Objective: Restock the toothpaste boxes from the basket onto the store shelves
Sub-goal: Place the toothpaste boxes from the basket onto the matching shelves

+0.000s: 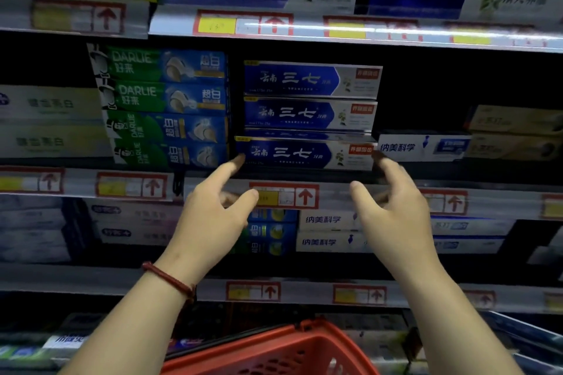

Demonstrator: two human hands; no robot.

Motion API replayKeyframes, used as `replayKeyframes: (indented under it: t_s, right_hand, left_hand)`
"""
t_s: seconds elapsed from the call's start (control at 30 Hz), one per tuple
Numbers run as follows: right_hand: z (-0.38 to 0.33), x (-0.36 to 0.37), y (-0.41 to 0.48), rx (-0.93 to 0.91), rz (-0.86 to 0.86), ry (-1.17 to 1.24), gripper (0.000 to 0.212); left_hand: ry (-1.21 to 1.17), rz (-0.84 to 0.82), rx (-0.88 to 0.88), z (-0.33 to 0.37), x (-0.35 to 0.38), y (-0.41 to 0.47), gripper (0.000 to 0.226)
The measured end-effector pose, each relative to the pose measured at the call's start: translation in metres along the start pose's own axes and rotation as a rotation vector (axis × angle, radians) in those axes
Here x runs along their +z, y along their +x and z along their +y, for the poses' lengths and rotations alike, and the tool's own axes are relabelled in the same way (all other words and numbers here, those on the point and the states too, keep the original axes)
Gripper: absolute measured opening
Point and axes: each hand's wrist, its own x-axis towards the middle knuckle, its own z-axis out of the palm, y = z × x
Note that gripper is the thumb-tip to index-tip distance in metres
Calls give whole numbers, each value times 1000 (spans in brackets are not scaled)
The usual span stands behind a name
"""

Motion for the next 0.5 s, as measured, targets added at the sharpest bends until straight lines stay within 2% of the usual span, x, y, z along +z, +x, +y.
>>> replayKeyframes:
  t_s: [0.1, 0.23, 0.33, 0.5]
  right_hand:
    - [-19, 9, -18, -206, -21, 24, 56]
    - [-31, 30, -52, -328, -260, 18, 68]
    - [-27, 52, -80, -354, -431, -2, 69]
    - [2, 86, -134, -338, -685, -52, 66]
  left_hand:
    - [143, 79, 167, -5, -8, -15, 55]
    - [320, 39, 296, -22, -28, -49, 60]
    - [445, -35, 293, -45, -47, -75, 60]
    - [500, -102, 179, -93, -70, -117, 56]
